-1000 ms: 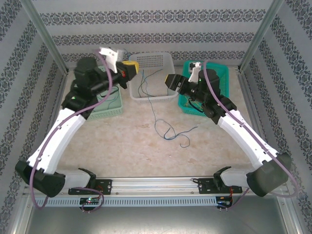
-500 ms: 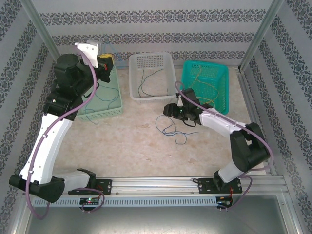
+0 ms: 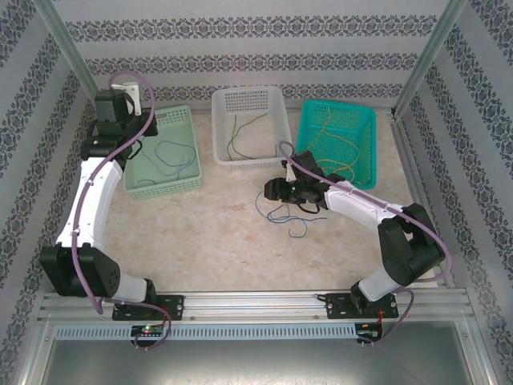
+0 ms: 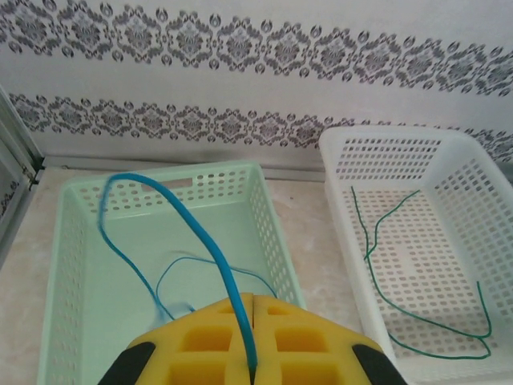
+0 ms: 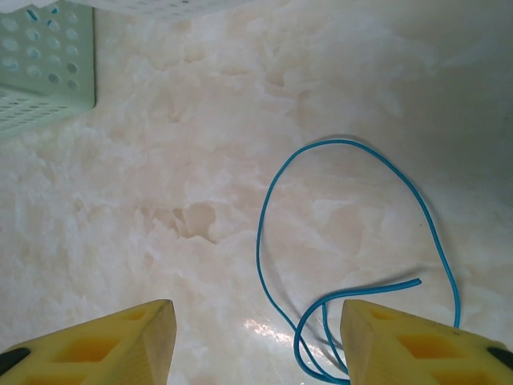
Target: Untangle the cables
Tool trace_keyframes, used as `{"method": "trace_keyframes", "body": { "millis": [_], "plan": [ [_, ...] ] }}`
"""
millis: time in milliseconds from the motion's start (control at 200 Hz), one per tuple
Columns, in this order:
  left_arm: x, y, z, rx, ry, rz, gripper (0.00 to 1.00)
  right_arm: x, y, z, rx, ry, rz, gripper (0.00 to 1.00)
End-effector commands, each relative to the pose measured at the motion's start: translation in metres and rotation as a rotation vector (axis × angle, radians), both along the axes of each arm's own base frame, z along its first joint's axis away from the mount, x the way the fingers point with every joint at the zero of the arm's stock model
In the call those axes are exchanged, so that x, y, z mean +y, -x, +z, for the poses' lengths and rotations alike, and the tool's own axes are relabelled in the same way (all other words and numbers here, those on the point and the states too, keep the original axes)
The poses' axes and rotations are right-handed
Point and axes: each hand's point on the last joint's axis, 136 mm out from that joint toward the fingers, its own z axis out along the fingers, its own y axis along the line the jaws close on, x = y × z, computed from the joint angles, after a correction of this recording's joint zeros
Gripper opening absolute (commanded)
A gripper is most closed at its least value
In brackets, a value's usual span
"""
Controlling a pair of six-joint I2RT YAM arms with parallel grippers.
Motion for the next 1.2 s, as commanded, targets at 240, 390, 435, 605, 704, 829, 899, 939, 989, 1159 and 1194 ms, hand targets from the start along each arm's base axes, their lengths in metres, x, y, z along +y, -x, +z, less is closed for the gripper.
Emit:
{"method": "trace_keyframes", "body": {
  "millis": [240, 390, 435, 605, 704, 829, 899, 939, 989, 1159, 1194],
  "plan": [
    [0.006, -0.040, -0.032, 0.104, 0.012, -0.033, 0.05, -0.006, 0.010, 0.002, -0.001, 0.033, 0.010, 0.57],
    [0.026, -0.035, -0.091, 0.248, 0.032, 0.102, 0.39, -0.015, 0.014, 0.006, -0.010, 0.087, 0.019, 0.57],
    [0.029, -0.032, -0.103, 0.283, 0.044, 0.124, 0.54, -0.019, 0.016, 0.005, -0.008, 0.110, 0.022, 0.57],
    [0.026, -0.021, -0.121, 0.327, 0.128, 0.168, 1.00, -0.038, 0.023, -0.003, 0.015, 0.223, 0.014, 0.55],
    [0.022, -0.011, -0.121, 0.323, 0.153, 0.180, 1.00, -0.050, 0.029, -0.012, 0.044, 0.287, -0.004, 0.53],
    [0.009, 0.002, -0.113, 0.297, 0.149, 0.161, 1.00, -0.062, 0.033, -0.028, 0.079, 0.346, -0.010, 0.50],
    [-0.002, 0.009, -0.107, 0.270, 0.146, 0.131, 1.00, -0.062, 0.031, -0.037, 0.086, 0.363, 0.000, 0.49],
    [-0.012, 0.012, -0.102, 0.250, 0.147, 0.103, 1.00, -0.062, 0.027, -0.040, 0.083, 0.375, 0.006, 0.47],
    [-0.021, 0.017, -0.096, 0.226, 0.152, 0.077, 1.00, -0.061, 0.020, -0.043, 0.073, 0.394, 0.010, 0.44],
    [-0.048, 0.036, -0.082, 0.149, 0.207, -0.006, 1.00, -0.055, 0.005, -0.058, 0.083, 0.444, 0.038, 0.38],
    [-0.053, 0.042, -0.078, 0.131, 0.217, -0.021, 1.00, -0.055, 0.004, -0.062, 0.087, 0.451, 0.041, 0.36]
  ]
}}
